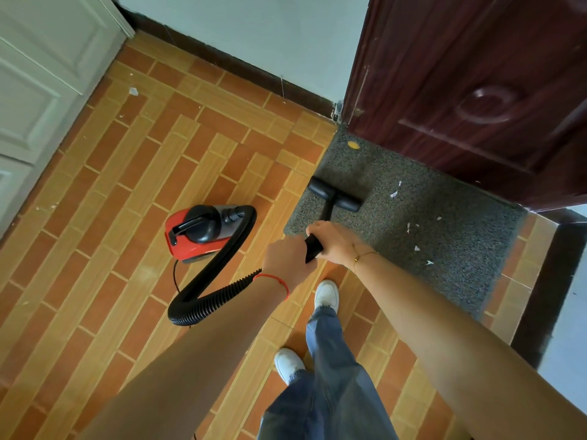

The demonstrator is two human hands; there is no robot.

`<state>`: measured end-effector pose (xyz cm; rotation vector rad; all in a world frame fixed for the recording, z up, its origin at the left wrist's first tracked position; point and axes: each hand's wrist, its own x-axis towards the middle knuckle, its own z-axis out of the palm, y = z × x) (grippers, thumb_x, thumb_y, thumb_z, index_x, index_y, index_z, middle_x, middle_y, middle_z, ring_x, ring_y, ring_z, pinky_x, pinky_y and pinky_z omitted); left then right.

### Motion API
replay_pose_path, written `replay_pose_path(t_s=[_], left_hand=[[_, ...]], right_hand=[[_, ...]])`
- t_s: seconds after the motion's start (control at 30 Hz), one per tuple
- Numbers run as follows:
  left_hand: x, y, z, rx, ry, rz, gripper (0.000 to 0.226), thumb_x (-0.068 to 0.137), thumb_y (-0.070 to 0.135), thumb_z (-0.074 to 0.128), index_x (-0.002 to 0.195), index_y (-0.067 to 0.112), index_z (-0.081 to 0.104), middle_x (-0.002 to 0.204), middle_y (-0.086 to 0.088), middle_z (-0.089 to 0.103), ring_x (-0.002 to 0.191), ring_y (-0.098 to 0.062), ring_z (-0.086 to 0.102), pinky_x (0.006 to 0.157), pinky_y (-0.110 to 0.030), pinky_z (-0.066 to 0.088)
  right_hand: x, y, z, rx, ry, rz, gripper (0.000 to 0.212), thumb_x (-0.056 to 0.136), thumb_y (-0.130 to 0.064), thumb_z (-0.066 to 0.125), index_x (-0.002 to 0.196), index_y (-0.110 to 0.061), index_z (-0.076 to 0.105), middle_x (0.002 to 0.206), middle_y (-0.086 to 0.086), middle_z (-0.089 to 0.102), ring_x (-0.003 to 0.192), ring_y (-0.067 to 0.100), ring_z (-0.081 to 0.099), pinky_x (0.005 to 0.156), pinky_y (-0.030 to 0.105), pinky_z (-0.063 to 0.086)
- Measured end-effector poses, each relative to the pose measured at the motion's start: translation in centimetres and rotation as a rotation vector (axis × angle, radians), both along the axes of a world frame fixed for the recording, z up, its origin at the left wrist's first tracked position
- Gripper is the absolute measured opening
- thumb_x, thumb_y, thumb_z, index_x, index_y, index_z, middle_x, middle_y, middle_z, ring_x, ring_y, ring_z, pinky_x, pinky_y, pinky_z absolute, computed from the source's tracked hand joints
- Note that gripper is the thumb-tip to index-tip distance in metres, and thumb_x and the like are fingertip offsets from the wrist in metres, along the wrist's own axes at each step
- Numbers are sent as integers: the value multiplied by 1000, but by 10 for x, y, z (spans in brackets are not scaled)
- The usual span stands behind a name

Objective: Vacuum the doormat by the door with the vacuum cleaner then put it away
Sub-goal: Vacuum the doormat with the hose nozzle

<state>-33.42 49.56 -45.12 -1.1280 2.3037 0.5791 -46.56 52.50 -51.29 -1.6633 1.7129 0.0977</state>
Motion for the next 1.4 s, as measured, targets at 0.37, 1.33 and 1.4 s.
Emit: replay_pose_path(t_s=[0.37, 1.33, 1.4], left_hand=[[94, 65, 6, -17, -4, -4, 29, 91, 43, 50, 100, 16, 52, 67, 6, 45, 61, -16, 53, 55, -27, 45], [10, 2, 30, -18, -51, 141, 26, 87, 48, 49, 97, 24, 53, 66, 7, 51, 63, -14, 58, 56, -29, 51], [3, -3, 35, -21, -57, 141, 26, 87, 47, 50, 96, 23, 52, 66, 7, 50, 64, -15, 57, 55, -28, 49]], right_hand=[[87, 63, 7, -35, -72, 53, 10, 88, -16, 58, 82, -9, 54, 91, 2, 57, 64, 17, 52, 46, 18, 25], [-17, -11, 27, -102, -122, 219, 16, 88, -19, 61, 97, -8, 53, 93, 6, 62, 76, 22, 63, 43, 17, 21], [-24, -18, 31, -112, -110, 237, 17, 89, -19, 61, 100, -7, 55, 95, 6, 63, 79, 23, 65, 43, 19, 23]])
